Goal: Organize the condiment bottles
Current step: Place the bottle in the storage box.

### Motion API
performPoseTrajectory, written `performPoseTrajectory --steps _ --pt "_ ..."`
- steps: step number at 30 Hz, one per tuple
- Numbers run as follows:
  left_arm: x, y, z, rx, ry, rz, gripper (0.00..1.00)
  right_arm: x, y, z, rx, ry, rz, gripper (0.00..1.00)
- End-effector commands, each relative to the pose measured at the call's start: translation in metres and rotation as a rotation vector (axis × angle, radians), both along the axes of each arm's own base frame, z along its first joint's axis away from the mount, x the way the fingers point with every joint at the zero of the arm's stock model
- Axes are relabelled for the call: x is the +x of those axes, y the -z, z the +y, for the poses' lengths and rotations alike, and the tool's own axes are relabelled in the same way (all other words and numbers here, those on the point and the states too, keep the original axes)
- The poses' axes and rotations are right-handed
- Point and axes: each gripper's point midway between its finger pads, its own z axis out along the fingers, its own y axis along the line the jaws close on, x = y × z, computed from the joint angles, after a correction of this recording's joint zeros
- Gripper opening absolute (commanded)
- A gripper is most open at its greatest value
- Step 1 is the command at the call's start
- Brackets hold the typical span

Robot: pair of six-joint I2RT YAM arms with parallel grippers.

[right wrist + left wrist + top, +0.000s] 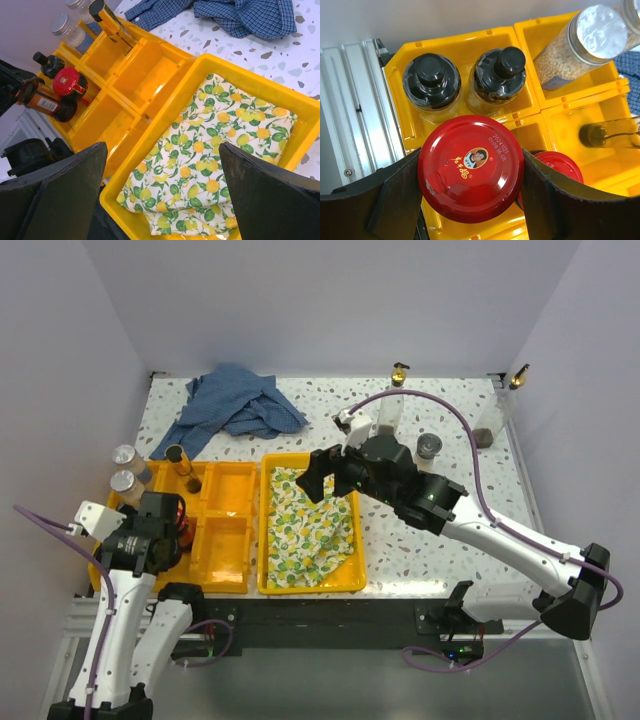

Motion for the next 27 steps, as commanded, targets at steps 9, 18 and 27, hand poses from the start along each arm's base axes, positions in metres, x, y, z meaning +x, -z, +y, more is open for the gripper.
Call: performPoseTrajectory --steps 9,18,27 --pt "0.038 -0.007 0.001 0.016 -0.004 -0.129 0.39 0.003 -0.016 -0.011 -0.006 0.023 -0.072 0.99" --pt "0.043 0.008 -0.006 -0.034 0.01 -0.12 0.57 0.004 -0.019 -0.018 -0.013 0.04 -0.089 0.99" --pt "0.042 0.009 -0.008 -0.052 0.002 -0.115 0.79 0.001 -0.021 -0.02 -0.008 0.036 -0.084 0.99"
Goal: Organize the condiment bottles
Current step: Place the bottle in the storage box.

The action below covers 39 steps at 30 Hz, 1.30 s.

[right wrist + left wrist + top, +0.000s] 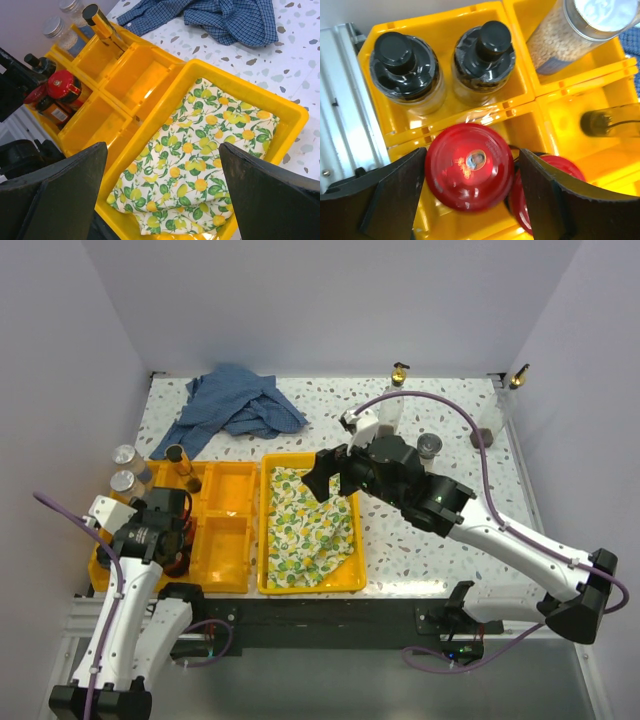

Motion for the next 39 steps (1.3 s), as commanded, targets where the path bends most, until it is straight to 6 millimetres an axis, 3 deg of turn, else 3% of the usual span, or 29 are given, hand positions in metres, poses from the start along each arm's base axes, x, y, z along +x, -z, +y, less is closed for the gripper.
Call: performPoseTrajectory --steps 1,7,12,18,26,28,31,33,36,38,39 --pt "0.023 -0.02 0.001 -0.016 -0.048 -0.162 0.79 -0.001 -0.015 -0.008 0.022 0.016 -0.035 0.99" --pt "0.02 -0.017 0.001 -0.025 -0.057 -0.169 0.79 -0.005 -0.025 -0.015 0.042 0.023 -0.047 0.99" --pt "0.018 -0.049 0.006 -0.001 -0.08 -0.213 0.8 -0.009 -0.023 -0.017 0.047 0.024 -0.02 0.98" --pt "0.025 -0.078 0.003 -0.01 -0.047 -0.304 0.8 -0.015 0.0 -0.023 0.038 0.044 0.049 0.99" --pt "0.025 -0.056 -0.005 -0.085 -0.062 -0.345 0.75 -0.019 -0.001 -0.027 0.053 0.046 0.058 0.99" --pt "0.03 -0.059 -0.006 -0.075 -0.026 -0.34 0.75 -0.02 0.0 -0.027 0.054 0.043 0.058 0.99" --pt "0.041 -0.079 -0.006 -0.028 0.047 -0.335 0.74 -0.02 0.008 -0.027 0.043 0.054 0.084 0.99" --pt "0.063 -0.111 -0.011 0.055 0.207 -0.356 0.75 -0.022 0.02 -0.029 0.01 0.063 0.125 0.99" --pt "0.095 -0.142 -0.034 0.118 0.476 -0.394 0.77 -0.019 0.04 -0.039 -0.038 0.139 0.179 0.98" --pt "0.111 -0.16 -0.066 0.147 0.734 -0.426 0.77 -0.014 0.047 -0.049 -0.053 0.209 0.186 0.98" --pt "0.12 -0.18 -0.089 0.147 0.872 -0.521 0.77 -0.013 0.051 -0.053 -0.064 0.228 0.187 0.99"
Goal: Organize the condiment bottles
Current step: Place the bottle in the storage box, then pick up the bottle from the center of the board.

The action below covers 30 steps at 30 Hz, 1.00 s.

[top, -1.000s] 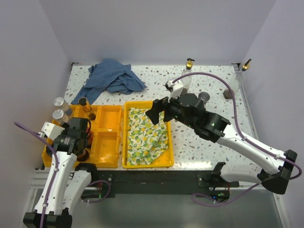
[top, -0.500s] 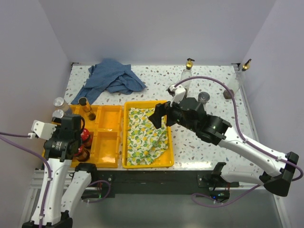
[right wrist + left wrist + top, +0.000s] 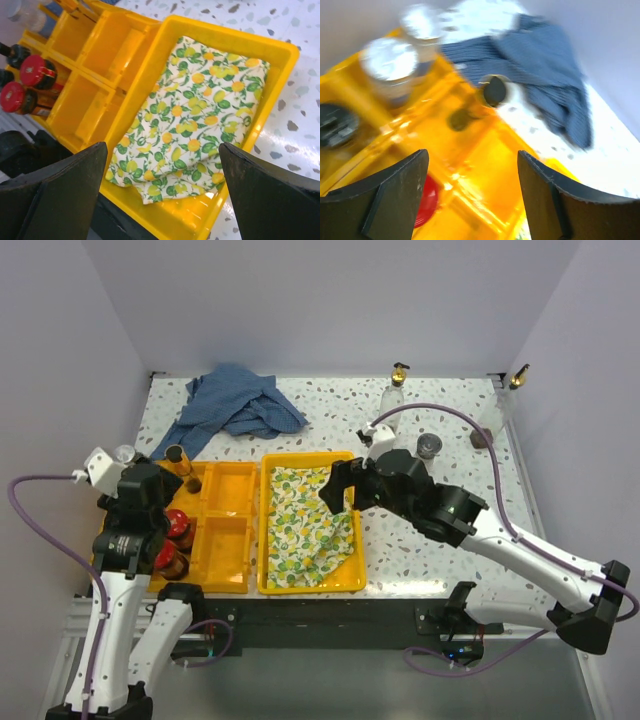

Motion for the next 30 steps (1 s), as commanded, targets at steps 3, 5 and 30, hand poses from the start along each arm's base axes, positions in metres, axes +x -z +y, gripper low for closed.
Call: performPoseTrajectory --steps 3,5,30 --pt "0.057 -0.116 -0.094 0.267 0.724 -0.409 0.82 0.012 0.025 -0.032 -0.113 0.181 0.037 0.99" --pt "0.063 -0.116 -0.123 0.238 0.89 -0.42 1.0 0.022 0.031 -0.049 -0.2 0.276 0.035 0.99" --pt "0.117 -0.027 -0.235 0.389 1.291 -0.241 1.0 0.172 0.091 -0.232 -0.416 0.868 0.194 0.98"
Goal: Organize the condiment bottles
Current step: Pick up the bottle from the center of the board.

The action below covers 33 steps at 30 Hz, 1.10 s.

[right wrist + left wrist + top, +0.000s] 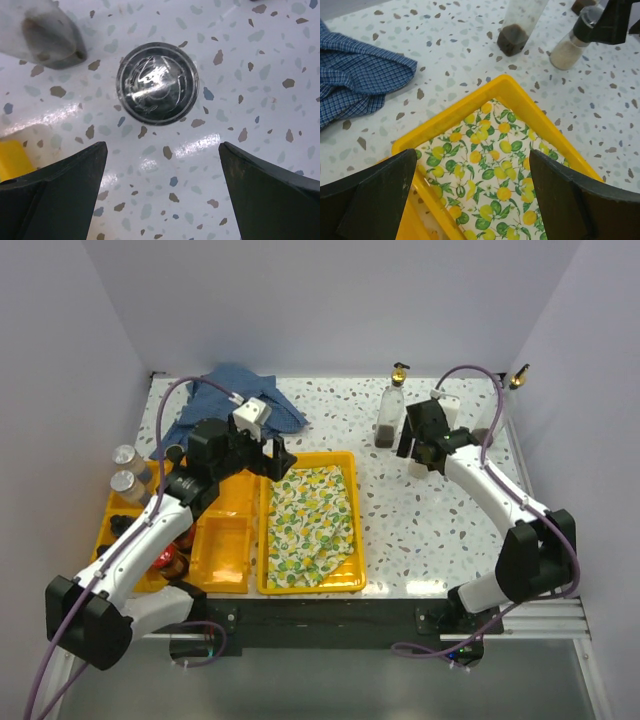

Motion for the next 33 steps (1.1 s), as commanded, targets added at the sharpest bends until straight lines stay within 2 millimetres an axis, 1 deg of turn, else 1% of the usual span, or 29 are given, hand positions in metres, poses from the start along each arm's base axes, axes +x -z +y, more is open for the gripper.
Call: performPoseTrajectory --steps 1,2,4,5,6,7,8,9,10,13,15,17,19,20,21,22,23,25,27,28,29,31,33 --pt "0.015 -0.027 0.027 0.012 -0.156 -0.143 1.0 0.029 -0.018 -0.009 0.027 0.011 -0.07 0.98" --pt "0.015 -0.031 0.029 -0.006 -0.172 -0.159 1.0 0.033 -0.013 -0.006 0.042 0.0 -0.056 0.98" --pt "0.013 -0.036 0.042 -0.021 -0.247 -0.18 1.0 0.04 -0.009 -0.007 0.046 -0.01 -0.057 0.98" --pt "0.014 -0.046 0.045 -0.066 -0.279 -0.202 1.0 0.044 -0.004 -0.005 0.047 -0.022 -0.048 0.97" --pt "0.013 -0.053 0.053 -0.085 -0.326 -0.221 1.0 0.047 -0.002 -0.001 0.055 -0.055 -0.042 0.97" --pt "0.012 -0.057 0.055 -0.106 -0.343 -0.23 1.0 0.053 -0.003 0.003 0.062 -0.073 -0.058 0.97" --pt "0.012 -0.062 0.055 -0.133 -0.348 -0.242 1.0 0.057 -0.002 0.005 0.061 -0.088 -0.056 0.97" --pt "0.007 -0.066 0.053 -0.146 -0.327 -0.251 1.0 0.06 0.003 0.003 0.043 -0.087 -0.043 0.96" --pt "0.005 -0.068 0.051 -0.151 -0.312 -0.254 1.0 0.062 0.004 0.0 0.034 -0.084 -0.04 0.96" --pt "-0.001 -0.075 0.046 -0.148 -0.268 -0.264 1.0 0.073 0.0 -0.006 -0.01 -0.092 -0.071 0.95" --pt "-0.002 -0.076 0.049 -0.141 -0.274 -0.272 1.0 0.077 -0.001 -0.01 -0.033 -0.105 -0.086 0.93" --pt "-0.001 -0.072 0.053 -0.106 -0.289 -0.275 1.0 0.079 0.001 -0.01 -0.035 -0.112 -0.086 0.91" --pt "0.003 -0.07 0.058 -0.07 -0.309 -0.275 1.0 0.079 0.01 -0.011 -0.04 -0.115 -0.063 0.89" --pt "0.004 -0.063 0.058 -0.05 -0.31 -0.247 1.0 0.078 0.012 -0.011 -0.045 -0.122 -0.06 0.88" --pt "0.003 -0.063 0.055 -0.048 -0.296 -0.242 0.99 0.08 0.013 -0.011 -0.044 -0.127 -0.067 0.86" --pt "0.004 -0.061 0.054 -0.046 -0.289 -0.238 0.98 0.079 0.019 -0.011 -0.046 -0.132 -0.054 0.84" --pt "0.003 -0.059 0.049 -0.049 -0.264 -0.233 0.98 0.08 0.019 -0.013 -0.048 -0.129 -0.053 0.84" --pt "0.003 -0.06 0.05 -0.051 -0.267 -0.231 0.97 0.082 0.023 -0.013 -0.051 -0.138 -0.045 0.82" --pt "0.006 -0.06 0.056 -0.046 -0.307 -0.231 0.97 0.082 0.022 -0.011 -0.046 -0.16 -0.046 0.77" --pt "0.006 -0.06 0.058 -0.043 -0.318 -0.228 0.97 0.082 0.023 -0.01 -0.041 -0.165 -0.044 0.72" --pt "0.007 -0.063 0.063 -0.045 -0.347 -0.239 0.97 0.081 0.021 -0.008 -0.03 -0.173 -0.049 0.69" --pt "0.006 -0.065 0.067 -0.047 -0.368 -0.244 0.97 0.075 0.022 -0.007 -0.021 -0.177 -0.033 0.64" --pt "0.005 -0.064 0.071 -0.04 -0.381 -0.253 0.97 0.068 0.017 -0.003 0.009 -0.193 -0.037 0.61"
